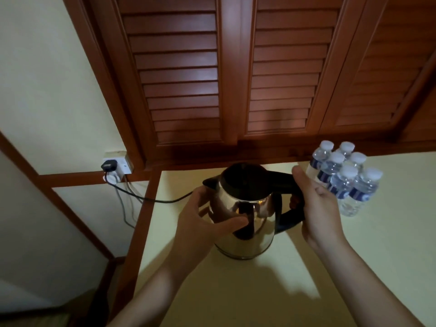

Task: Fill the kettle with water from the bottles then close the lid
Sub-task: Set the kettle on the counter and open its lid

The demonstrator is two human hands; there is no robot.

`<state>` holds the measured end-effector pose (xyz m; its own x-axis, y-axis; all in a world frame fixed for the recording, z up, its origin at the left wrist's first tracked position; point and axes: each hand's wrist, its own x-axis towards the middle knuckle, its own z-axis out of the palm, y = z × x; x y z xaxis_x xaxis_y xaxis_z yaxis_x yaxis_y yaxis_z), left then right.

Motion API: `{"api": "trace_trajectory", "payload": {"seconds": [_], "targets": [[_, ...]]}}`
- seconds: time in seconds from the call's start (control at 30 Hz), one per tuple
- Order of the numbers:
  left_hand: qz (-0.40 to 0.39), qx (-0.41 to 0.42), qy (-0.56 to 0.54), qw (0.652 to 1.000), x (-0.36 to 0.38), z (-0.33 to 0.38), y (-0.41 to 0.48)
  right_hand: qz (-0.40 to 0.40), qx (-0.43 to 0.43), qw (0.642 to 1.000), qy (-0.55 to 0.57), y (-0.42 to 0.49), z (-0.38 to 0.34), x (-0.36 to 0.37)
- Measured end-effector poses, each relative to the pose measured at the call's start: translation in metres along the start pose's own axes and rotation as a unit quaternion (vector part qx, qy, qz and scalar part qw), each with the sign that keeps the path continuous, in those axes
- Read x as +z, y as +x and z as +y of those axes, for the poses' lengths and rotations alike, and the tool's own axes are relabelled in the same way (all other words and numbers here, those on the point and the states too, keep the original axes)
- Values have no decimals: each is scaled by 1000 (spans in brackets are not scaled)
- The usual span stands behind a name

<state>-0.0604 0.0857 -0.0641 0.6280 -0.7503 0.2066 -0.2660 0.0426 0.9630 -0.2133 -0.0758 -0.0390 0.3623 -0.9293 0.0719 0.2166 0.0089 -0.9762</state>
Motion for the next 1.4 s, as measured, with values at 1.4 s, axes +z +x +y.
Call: {"api": "trace_trajectory", "payload": {"seconds": [1.4], "targets": [[68,30,85,994,37,-60,-96,-41,-266,761,-590,-65,-31,17]]}}
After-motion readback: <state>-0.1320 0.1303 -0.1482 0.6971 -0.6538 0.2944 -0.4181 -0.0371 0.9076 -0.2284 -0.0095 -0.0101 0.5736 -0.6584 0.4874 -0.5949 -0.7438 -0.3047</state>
